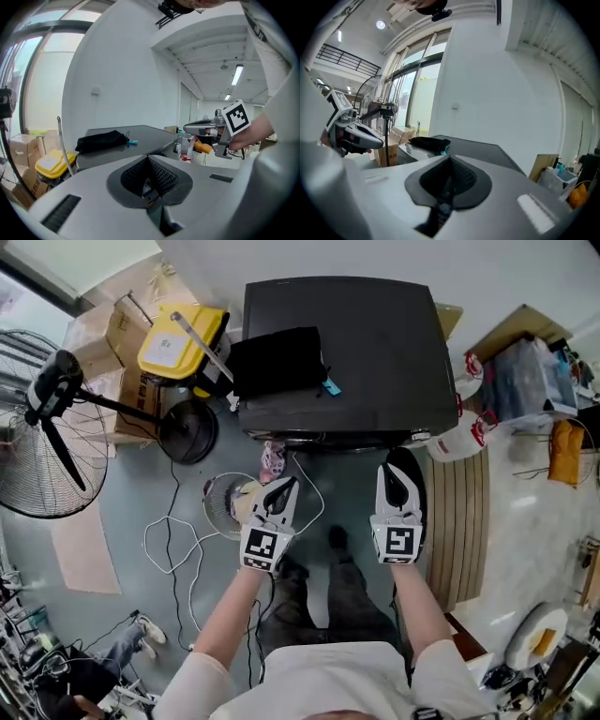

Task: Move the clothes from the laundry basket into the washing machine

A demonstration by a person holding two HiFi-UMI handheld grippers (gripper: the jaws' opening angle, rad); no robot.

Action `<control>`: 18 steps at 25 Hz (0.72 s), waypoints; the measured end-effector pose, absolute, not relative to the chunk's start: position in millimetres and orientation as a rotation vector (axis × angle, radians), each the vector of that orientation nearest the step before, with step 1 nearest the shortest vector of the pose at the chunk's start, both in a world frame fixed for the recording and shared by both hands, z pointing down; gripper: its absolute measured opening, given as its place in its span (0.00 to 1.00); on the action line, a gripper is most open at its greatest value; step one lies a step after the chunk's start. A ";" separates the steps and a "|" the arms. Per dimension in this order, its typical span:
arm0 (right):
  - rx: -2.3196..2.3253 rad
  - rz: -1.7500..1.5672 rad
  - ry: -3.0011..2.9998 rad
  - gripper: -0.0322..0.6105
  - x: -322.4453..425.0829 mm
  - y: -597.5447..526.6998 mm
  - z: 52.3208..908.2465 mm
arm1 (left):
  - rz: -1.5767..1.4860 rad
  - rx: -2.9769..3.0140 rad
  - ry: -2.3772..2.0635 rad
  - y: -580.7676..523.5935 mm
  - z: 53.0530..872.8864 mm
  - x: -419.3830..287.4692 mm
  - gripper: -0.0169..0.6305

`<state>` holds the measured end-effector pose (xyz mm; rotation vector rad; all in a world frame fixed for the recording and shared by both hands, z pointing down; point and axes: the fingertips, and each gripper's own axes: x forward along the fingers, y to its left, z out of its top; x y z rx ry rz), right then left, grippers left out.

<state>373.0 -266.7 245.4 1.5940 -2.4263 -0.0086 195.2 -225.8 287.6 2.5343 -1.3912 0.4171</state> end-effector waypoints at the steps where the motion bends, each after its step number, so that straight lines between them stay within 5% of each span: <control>1: 1.586 -0.001 -2.427 0.07 374.7 -265.9 231.0 | 0.412 2.529 -1.399 -225.3 270.8 194.6 0.04; 18: 1.391 0.024 -2.522 0.07 357.0 -193.3 69.8 | 0.286 2.490 -1.404 -181.9 89.0 173.7 0.04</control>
